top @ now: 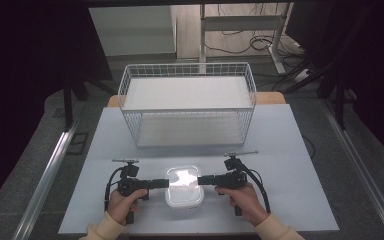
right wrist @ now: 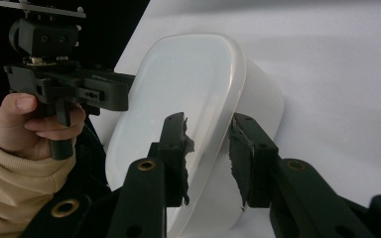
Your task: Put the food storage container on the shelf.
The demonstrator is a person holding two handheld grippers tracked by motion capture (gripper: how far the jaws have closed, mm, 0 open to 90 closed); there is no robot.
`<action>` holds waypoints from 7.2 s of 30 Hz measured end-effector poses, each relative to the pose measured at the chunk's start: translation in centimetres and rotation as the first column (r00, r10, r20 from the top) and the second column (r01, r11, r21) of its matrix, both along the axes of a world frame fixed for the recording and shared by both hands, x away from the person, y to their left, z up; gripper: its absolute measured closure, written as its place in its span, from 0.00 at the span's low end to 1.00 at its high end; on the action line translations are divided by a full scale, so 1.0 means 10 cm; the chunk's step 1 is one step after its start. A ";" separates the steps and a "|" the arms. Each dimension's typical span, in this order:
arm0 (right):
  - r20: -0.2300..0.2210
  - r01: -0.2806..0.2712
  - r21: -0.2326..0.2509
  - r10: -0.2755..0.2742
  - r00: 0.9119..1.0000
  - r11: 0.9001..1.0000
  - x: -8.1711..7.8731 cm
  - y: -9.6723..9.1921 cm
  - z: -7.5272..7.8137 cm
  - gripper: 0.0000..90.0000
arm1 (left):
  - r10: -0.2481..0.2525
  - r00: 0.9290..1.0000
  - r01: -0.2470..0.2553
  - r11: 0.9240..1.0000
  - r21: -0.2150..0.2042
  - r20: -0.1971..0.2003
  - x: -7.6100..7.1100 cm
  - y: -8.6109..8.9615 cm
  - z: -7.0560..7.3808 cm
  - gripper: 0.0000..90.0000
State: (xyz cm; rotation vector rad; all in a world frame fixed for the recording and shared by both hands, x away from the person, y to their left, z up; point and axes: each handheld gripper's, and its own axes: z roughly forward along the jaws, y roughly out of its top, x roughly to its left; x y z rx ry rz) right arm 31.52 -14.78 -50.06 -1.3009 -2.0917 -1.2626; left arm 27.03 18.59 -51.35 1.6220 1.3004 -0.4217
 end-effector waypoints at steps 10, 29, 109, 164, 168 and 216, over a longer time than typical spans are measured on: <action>-0.007 -0.001 0.066 0.002 1.000 0.998 -0.05 -0.05 0.08 0.87 | 0.017 0.997 -0.019 0.999 0.029 0.078 -0.07 0.02 0.14 0.84; 0.141 -0.046 0.058 0.037 0.989 0.997 -0.13 -0.04 0.26 0.90 | -0.005 0.983 -0.009 0.997 0.077 0.181 -0.13 0.02 0.32 0.88; 0.541 -0.054 0.010 0.040 0.840 0.998 0.48 0.00 1.78 0.90 | -0.062 0.879 -0.026 0.984 0.176 0.473 0.65 0.00 1.83 0.87; 0.377 0.045 0.044 -0.058 0.924 0.998 1.54 -0.01 2.14 0.89 | -0.080 0.940 0.010 0.978 0.208 0.332 1.86 -0.05 2.31 0.87; 0.324 0.058 0.053 -0.072 0.943 0.997 1.65 -0.03 2.14 0.89 | -0.074 0.953 0.019 0.982 0.185 0.293 1.98 -0.06 2.31 0.87; 0.311 0.213 0.030 -0.212 0.927 0.977 1.78 -0.10 2.17 0.30 | 0.066 0.925 -0.142 0.974 0.179 0.374 2.06 -0.03 2.14 0.32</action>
